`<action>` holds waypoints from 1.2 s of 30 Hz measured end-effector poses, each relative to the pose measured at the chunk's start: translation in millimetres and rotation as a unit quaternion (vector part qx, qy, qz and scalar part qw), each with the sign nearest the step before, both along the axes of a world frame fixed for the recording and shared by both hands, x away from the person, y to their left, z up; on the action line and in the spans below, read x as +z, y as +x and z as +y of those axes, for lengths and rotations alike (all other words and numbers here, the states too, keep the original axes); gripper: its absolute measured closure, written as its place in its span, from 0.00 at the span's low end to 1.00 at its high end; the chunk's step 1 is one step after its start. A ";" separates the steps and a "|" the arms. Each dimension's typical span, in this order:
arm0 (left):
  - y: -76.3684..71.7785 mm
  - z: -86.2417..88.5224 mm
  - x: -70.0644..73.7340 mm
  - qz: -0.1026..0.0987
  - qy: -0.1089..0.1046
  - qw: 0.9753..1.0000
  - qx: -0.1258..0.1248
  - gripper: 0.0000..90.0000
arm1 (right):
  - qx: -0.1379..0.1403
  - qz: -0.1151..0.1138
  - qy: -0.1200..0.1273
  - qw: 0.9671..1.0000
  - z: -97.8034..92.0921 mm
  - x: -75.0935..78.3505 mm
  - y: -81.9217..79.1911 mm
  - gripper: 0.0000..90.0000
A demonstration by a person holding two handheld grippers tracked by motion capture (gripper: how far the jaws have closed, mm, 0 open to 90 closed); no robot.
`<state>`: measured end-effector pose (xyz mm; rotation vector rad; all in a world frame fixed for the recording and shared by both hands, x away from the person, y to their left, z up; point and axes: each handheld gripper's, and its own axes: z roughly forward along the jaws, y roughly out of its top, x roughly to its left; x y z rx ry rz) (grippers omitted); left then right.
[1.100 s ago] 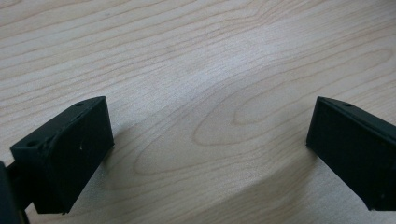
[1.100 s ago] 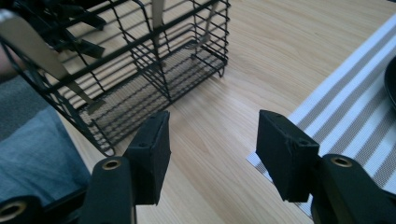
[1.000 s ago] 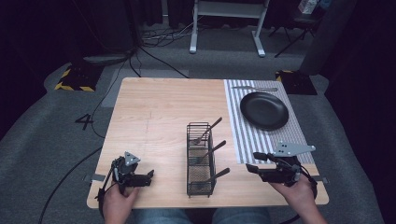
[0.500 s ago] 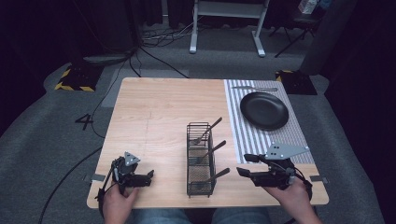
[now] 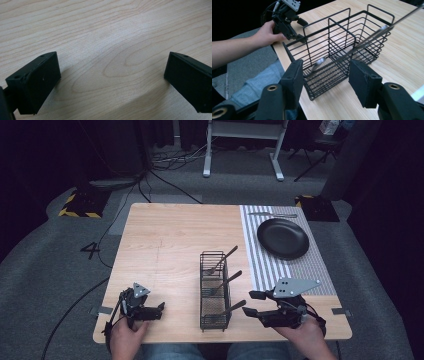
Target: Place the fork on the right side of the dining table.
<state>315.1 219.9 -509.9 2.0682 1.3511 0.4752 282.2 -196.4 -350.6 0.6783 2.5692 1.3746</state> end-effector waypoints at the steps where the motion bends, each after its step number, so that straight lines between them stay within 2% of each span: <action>1: 0.0 0.0 0.0 0.000 0.000 1.000 0.000 0.01 | 0.002 0.003 0.001 1.000 1.5 -0.2 0.1 0.52; 4: 0.0 0.0 0.0 0.000 0.000 1.000 0.000 0.01 | 0.003 0.007 0.000 1.000 4.3 -1.2 0.8 0.56; 5: 0.0 0.0 0.0 0.000 0.000 1.000 0.000 0.01 | 0.006 0.013 -0.002 1.000 6.8 -2.3 2.1 0.63; 9: 0.0 0.0 0.0 0.000 0.000 1.000 0.000 0.01 | 0.013 0.022 0.000 1.000 10.3 -2.5 4.3 0.73; 17: -0.2 0.0 0.0 0.000 0.000 1.000 0.000 0.01 | 0.017 0.036 -0.002 0.999 12.8 -3.1 6.8 0.86; 24: -0.2 0.0 0.0 0.000 0.000 1.000 0.000 0.01 | 0.025 0.049 0.005 0.998 13.4 -1.5 7.9 0.88; 31: -0.2 0.0 0.0 0.000 0.000 1.000 0.000 0.01 | 0.026 0.040 0.002 0.999 17.7 3.8 7.4 0.90; 34: -0.2 0.0 0.0 0.000 0.000 1.000 0.000 0.01 | 0.025 0.038 0.004 0.999 17.7 6.6 8.0 0.96; 36: -0.2 0.0 0.0 0.000 0.000 1.000 0.000 0.01 | 0.027 0.039 0.007 0.999 17.4 7.8 8.7 0.96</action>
